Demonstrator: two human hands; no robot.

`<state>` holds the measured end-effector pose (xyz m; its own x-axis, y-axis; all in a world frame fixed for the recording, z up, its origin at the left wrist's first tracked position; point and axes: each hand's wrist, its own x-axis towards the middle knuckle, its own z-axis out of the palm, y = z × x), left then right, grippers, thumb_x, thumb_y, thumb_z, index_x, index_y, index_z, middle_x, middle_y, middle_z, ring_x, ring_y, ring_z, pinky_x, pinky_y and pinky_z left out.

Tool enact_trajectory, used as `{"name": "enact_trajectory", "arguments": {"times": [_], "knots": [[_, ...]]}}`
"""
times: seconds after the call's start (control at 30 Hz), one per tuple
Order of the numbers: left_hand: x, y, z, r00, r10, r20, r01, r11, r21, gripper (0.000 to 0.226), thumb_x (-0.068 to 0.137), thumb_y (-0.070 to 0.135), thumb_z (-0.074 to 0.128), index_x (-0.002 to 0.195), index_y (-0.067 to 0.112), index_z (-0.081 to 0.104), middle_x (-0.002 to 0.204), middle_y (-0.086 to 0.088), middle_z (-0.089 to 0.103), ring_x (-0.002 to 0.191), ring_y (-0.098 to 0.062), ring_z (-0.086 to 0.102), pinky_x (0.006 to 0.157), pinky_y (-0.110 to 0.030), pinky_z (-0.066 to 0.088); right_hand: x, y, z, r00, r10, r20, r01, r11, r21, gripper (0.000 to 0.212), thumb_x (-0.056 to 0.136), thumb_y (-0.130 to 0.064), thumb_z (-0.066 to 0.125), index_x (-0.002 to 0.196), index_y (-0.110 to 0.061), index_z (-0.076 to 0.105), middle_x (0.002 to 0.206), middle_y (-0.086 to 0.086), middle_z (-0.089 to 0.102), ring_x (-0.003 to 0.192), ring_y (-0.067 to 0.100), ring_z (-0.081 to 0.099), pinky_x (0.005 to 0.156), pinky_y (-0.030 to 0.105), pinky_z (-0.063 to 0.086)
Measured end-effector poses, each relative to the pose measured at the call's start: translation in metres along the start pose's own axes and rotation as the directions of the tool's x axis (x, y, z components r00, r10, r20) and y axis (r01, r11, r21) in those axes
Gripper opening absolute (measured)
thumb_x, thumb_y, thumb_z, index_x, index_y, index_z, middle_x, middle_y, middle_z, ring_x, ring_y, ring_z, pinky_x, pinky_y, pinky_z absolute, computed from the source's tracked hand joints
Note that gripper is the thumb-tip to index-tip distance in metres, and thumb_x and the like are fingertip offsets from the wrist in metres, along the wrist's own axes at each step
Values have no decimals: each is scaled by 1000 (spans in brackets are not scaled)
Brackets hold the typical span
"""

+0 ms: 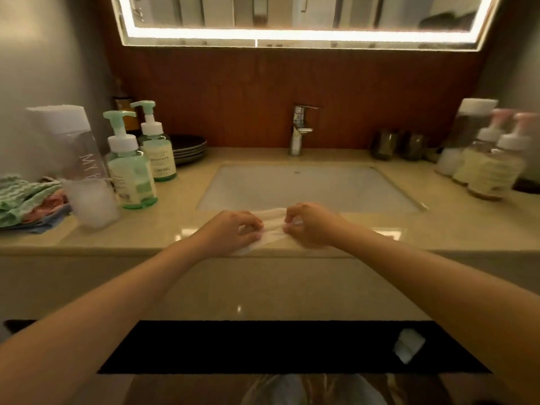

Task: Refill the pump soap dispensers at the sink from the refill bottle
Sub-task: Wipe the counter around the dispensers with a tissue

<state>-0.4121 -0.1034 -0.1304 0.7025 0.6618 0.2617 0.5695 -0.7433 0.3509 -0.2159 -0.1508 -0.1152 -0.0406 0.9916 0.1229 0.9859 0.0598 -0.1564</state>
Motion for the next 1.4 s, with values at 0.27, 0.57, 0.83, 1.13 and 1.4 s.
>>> {"name": "enact_trajectory", "arguments": {"times": [0.27, 0.57, 0.83, 1.13, 1.4], "knots": [[81, 82, 57, 969, 218, 117, -204, 972, -119, 28, 91, 27, 57, 116, 18, 63, 126, 4, 58, 114, -12, 53, 91, -11, 31, -70, 104, -24, 948, 320, -9, -319, 948, 12, 28, 89, -39, 50, 110, -21, 58, 122, 3, 57, 110, 22, 51, 88, 34, 43], [121, 145, 91, 932, 354, 76, -350, 935, -60, 27, 86, 31, 63, 112, 25, 61, 115, 4, 58, 103, -15, 55, 89, -38, 48, -153, 173, -30, 924, 280, -259, -274, 960, 60, 31, 89, -38, 55, 113, -19, 60, 122, 1, 58, 112, 19, 51, 94, 37, 42], [104, 131, 88, 899, 435, 56, -432, 899, -69, 17, 82, 23, 67, 98, 19, 69, 102, 8, 59, 81, -6, 51, 70, -4, 34, -153, 184, -17, 927, 106, -359, -156, 981, -113, 18, 86, -22, 62, 102, -14, 64, 111, 5, 61, 103, 23, 54, 84, 35, 40], [89, 130, 89, 882, 460, -99, -470, 874, -125, 5, 84, 11, 66, 83, 15, 68, 83, 10, 64, 73, 0, 58, 70, -27, 49, -164, 187, -20, 916, 71, -395, -130, 983, -125, 10, 89, -11, 54, 94, -10, 63, 102, 5, 63, 96, 24, 55, 82, 34, 36], [87, 184, 100, 876, 469, -112, -482, 841, -245, 5, 88, 9, 59, 91, 8, 63, 86, 2, 64, 81, -11, 62, 73, -24, 52, -215, 203, -28, 907, 152, -393, -190, 980, -61, 8, 90, -11, 54, 94, -11, 60, 99, 4, 63, 91, 19, 55, 81, 29, 40]]}}
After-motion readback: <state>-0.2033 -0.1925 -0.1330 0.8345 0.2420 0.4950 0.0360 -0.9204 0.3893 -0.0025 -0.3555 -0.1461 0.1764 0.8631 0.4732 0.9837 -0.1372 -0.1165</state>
